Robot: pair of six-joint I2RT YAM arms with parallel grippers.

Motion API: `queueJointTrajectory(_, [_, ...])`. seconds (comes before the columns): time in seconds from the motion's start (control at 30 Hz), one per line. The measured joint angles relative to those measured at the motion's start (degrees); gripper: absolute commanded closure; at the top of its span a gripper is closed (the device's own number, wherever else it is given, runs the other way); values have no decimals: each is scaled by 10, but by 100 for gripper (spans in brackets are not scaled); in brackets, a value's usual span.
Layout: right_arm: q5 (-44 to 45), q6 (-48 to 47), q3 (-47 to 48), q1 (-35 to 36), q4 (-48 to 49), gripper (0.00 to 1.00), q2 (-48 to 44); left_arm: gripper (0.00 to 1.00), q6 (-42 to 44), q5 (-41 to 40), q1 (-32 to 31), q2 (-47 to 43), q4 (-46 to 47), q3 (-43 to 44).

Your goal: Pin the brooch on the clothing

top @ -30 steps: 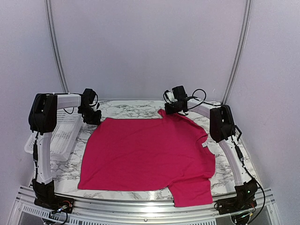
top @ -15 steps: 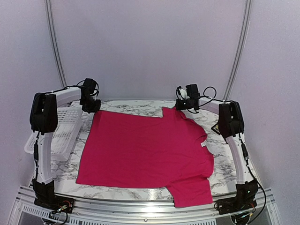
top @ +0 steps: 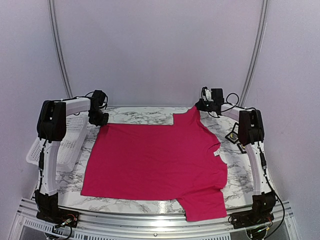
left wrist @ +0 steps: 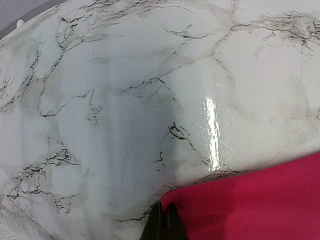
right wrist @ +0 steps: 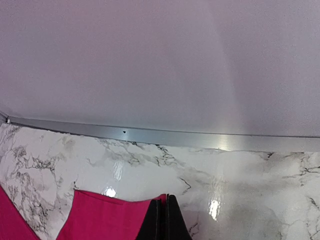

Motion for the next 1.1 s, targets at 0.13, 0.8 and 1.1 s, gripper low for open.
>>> queueJointTrajectory(0.13, [-5,48,23,-4,5,80,24,100,0,-4,0,0,0,0])
queueJointTrajectory(0.8, [40,-2,-157,7,-117,100,-196,39,0,-25,-26,-30,-1,17])
queueJointTrajectory(1.1, [80,-31,-411,60,-152,100,-290,40,-35,24,-76,-107,6,-89])
